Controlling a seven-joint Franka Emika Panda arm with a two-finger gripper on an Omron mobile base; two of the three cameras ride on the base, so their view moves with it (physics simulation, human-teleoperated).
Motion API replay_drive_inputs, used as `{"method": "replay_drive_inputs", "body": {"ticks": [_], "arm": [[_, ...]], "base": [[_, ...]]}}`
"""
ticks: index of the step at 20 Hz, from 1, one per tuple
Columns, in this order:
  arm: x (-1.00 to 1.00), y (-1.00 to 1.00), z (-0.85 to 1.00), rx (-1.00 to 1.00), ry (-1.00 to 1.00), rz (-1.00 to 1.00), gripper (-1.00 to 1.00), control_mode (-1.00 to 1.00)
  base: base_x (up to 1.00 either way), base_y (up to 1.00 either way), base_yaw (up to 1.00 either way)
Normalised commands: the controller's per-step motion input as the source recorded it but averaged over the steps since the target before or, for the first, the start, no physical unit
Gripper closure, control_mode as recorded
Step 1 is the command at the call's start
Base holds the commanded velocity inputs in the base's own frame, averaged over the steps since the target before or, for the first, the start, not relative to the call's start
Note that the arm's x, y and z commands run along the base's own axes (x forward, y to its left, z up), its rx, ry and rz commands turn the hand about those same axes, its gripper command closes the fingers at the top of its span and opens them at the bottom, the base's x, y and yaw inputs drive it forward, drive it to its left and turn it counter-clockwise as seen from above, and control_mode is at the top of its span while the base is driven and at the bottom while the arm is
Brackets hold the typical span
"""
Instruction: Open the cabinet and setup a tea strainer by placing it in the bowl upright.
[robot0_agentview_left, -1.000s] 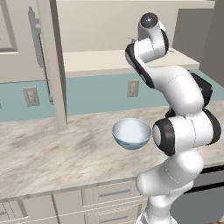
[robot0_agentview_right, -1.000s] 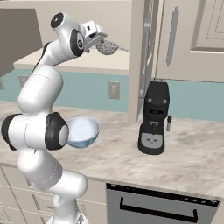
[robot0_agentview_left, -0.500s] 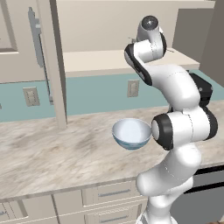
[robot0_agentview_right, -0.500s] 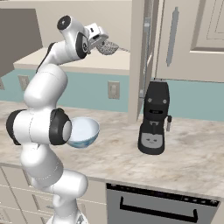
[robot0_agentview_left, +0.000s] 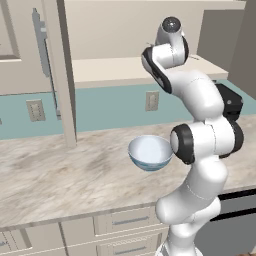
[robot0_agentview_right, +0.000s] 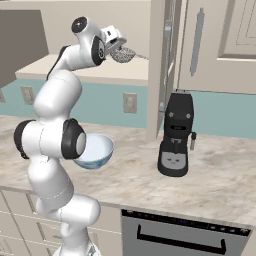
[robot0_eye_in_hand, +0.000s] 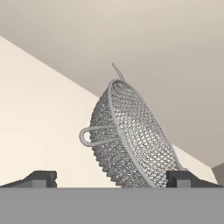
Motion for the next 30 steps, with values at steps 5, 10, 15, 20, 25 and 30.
{"method": "replay_drive_inputs", "body": {"ticks": [5, 10, 15, 20, 25, 30], "arm": [[0.11, 0.00, 0.00, 0.00, 0.01, 0.00, -1.00, -1.00], [0.15, 0.00, -0.02, 0.00, 0.04, 0.00, -1.00, -1.00], [0.28, -0.14, -0.02, 0.00, 0.02, 0.00, -1.00, -1.00], [0.33, -0.10, 0.00, 0.00, 0.00, 0.00, -1.00, -1.00], [0.19, 0.00, 0.00, 0.00, 0.00, 0.02, -1.00, -1.00], [0.03, 0.01, 0.00, 0.00, 0.00, 0.01, 1.00, -1.00]], "base": [[0.00, 0.00, 0.00], [0.00, 0.00, 0.00], [0.00, 0.00, 0.00], [0.00, 0.00, 0.00], [0.00, 0.00, 0.00], [0.00, 0.00, 0.00]]}}
